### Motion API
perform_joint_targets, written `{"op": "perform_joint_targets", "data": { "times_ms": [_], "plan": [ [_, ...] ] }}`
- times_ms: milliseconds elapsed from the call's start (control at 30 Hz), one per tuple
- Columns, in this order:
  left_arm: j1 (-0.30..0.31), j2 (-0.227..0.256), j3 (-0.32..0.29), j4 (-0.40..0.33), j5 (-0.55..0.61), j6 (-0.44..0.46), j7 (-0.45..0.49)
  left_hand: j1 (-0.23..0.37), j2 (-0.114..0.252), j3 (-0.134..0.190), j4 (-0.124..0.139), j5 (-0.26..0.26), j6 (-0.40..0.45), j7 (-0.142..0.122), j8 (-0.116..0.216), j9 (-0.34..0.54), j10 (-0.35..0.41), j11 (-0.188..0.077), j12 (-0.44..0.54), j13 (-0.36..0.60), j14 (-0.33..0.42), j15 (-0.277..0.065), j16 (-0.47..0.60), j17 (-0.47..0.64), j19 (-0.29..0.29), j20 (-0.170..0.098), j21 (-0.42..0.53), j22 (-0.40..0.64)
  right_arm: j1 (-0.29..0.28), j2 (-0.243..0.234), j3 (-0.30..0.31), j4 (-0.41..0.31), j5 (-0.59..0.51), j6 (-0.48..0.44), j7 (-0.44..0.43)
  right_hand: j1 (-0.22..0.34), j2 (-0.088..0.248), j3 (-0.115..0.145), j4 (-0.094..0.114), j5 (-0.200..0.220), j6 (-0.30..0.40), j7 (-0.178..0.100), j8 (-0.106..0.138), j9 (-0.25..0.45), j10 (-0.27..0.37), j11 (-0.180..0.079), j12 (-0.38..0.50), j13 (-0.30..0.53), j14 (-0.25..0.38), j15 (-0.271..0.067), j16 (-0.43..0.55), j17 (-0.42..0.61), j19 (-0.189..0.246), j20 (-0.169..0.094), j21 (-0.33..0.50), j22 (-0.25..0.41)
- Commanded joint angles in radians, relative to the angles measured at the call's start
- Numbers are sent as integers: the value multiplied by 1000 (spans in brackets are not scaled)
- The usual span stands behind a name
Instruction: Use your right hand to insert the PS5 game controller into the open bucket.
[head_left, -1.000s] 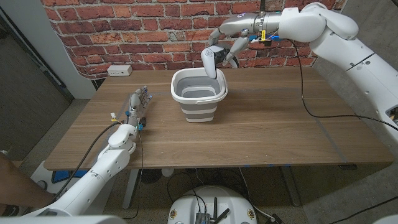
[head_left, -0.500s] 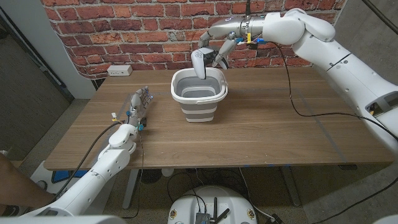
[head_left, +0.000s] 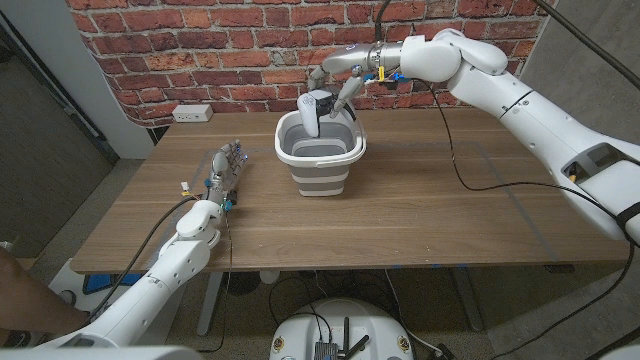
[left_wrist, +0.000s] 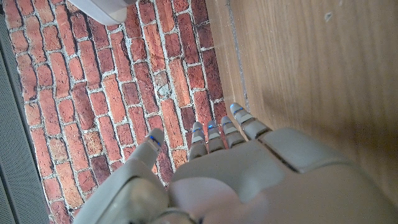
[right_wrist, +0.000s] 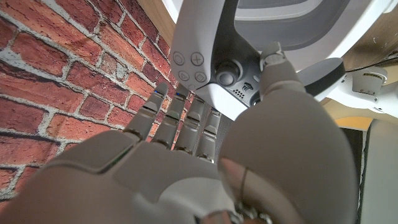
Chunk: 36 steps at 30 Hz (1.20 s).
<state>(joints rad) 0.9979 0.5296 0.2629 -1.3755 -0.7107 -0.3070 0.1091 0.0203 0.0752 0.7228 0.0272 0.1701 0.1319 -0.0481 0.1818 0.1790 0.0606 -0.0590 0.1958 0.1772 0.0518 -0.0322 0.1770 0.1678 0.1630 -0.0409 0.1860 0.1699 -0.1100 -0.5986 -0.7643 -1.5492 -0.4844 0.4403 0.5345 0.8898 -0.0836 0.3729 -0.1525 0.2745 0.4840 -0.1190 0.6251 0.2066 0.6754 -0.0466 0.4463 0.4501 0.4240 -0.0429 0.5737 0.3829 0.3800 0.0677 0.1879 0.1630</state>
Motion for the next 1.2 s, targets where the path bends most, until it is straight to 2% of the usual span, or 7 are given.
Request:
{"op": "perform_joint_targets", "data": {
  "times_ms": [33, 300, 567, 1100, 1200],
  "plan": [
    [4, 1, 1, -6, 1, 3, 5, 2, 54, 1, -1, 2, 8, 2, 4, 2, -3, -5, -2, 2, -6, -1, -1, 2, -6, -51, 6, 2, 44, 49, -78, 95, -36, 9, 21, -13, 107, 1, 3, 10, 188, -80, 103, 2, 275, -170, -8, -2, -7, -131, -3, 1, -13, 4, -9, 3],
    [0, 3, -1, -3, -2, 3, 1, 2, 54, 1, -1, 2, 9, 2, 5, 3, -2, -7, -1, 2, -6, -1, -1, 2, -7, -50, 6, 2, 68, 75, -122, 157, -57, 37, 24, -18, 107, -2, 2, 13, 188, -81, 101, 1, 272, -169, -17, -7, -16, -130, -5, 2, -29, 3, -11, 3],
    [0, 2, -3, 3, -7, -3, -9, 1, 54, 2, -1, 2, 10, 3, 5, 3, -3, -6, -1, 2, -5, -1, -1, 2, -7, -50, 6, 2, 69, 91, -152, 195, -98, 53, -10, -21, 107, -4, 0, 14, 191, -81, 100, 0, 274, -170, -18, -5, -19, -131, -6, 3, -36, 2, -11, 3],
    [6, 4, -6, 7, -15, -2, -14, 1, 55, 2, -2, 2, 10, 2, 5, 3, -5, -5, -2, 2, -5, 0, -1, 2, -7, -49, 6, 2, 67, 103, -198, 234, -181, 45, -63, -14, 112, -2, -7, 19, 186, -89, 94, -1, 274, -170, -25, -4, -26, -137, -7, 5, -48, -7, -8, 3],
    [9, 5, -8, 4, -16, -2, -11, 1, 55, 2, -2, 2, 10, 3, 5, 3, -4, -3, -2, 2, -5, 0, -1, 2, -7, -49, 6, 2, 64, 101, -205, 233, -190, 45, -63, -12, 115, -2, -8, 20, 184, -87, 92, -1, 273, -170, -28, -1, -22, -138, -4, 7, -30, -24, 0, 3]
  ]
}}
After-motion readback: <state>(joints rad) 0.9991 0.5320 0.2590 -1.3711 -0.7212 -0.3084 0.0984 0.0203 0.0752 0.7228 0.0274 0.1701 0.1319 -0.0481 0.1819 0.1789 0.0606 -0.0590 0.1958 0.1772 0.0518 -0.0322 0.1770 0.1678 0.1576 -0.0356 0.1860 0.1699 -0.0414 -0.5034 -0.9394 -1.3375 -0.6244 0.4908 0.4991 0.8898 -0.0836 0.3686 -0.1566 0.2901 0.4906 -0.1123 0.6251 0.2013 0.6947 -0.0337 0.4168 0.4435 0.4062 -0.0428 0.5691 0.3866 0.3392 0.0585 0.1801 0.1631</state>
